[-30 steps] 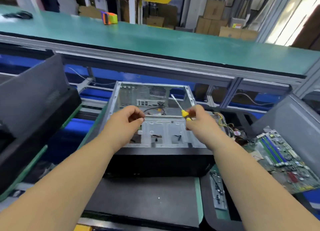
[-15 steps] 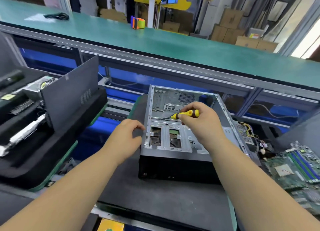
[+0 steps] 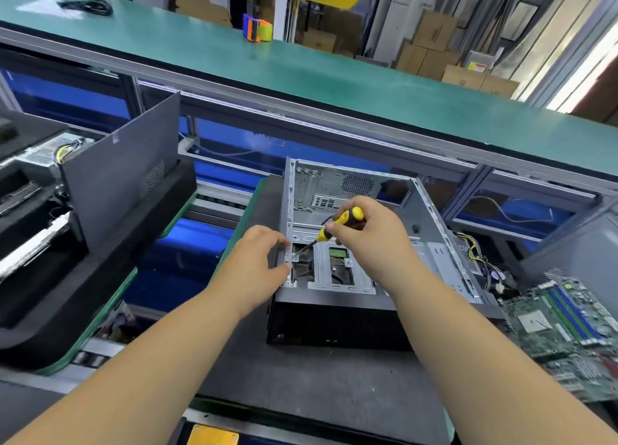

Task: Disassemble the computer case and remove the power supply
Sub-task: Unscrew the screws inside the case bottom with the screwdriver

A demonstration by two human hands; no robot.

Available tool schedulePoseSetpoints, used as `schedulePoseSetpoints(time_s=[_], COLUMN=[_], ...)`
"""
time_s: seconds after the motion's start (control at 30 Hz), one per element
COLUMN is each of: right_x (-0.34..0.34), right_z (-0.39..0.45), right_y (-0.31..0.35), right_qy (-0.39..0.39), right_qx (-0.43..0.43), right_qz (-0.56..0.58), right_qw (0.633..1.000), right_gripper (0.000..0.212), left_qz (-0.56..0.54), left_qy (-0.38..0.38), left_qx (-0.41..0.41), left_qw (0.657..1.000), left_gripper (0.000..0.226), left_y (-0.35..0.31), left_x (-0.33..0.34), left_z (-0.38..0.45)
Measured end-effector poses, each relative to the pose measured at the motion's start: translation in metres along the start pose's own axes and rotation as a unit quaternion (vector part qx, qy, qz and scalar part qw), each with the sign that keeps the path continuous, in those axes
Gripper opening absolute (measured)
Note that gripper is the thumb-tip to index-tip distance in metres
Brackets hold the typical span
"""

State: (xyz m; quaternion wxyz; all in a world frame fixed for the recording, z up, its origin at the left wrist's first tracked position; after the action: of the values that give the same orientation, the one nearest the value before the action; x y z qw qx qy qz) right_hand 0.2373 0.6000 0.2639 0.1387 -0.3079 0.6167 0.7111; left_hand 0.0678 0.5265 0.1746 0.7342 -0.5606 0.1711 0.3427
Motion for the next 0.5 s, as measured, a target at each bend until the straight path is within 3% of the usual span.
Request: schedulePoseSetpoints(time_s=[0.27, 0.5], right_x=[0.005, 0.021], right_z=[0.001, -0.003], right_y=[0.009, 0.04], right_qy=[0.031, 0.099], right_qx=[-0.005, -0.08], right_qz=[-0.046, -0.164], right_qw=[0.998, 0.978], right_gripper=[0.013, 0.01], left_qz=[-0.004, -0.004], left_qy=[0.008, 0.009], left_qx=[-0.011, -0.006], left_qw=[1.0, 1.0], left_gripper=[0.035, 0.037], left_y=[0.002, -0.003], left_x=[0.001, 0.0], left_z=[0.004, 0.008])
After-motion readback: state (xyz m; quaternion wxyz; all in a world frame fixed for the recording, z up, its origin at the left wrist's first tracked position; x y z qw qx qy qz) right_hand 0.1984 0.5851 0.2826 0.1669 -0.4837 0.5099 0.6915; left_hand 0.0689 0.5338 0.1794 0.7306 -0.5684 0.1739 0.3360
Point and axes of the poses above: each hand's wrist, its own z-axis towards the middle knuckle, its own x-axis out of the palm, y = z × x, the point moved 10 cm from there along z, towards the middle knuckle, and after that the axes turned 10 degrees about x, right-handed, at the moved point
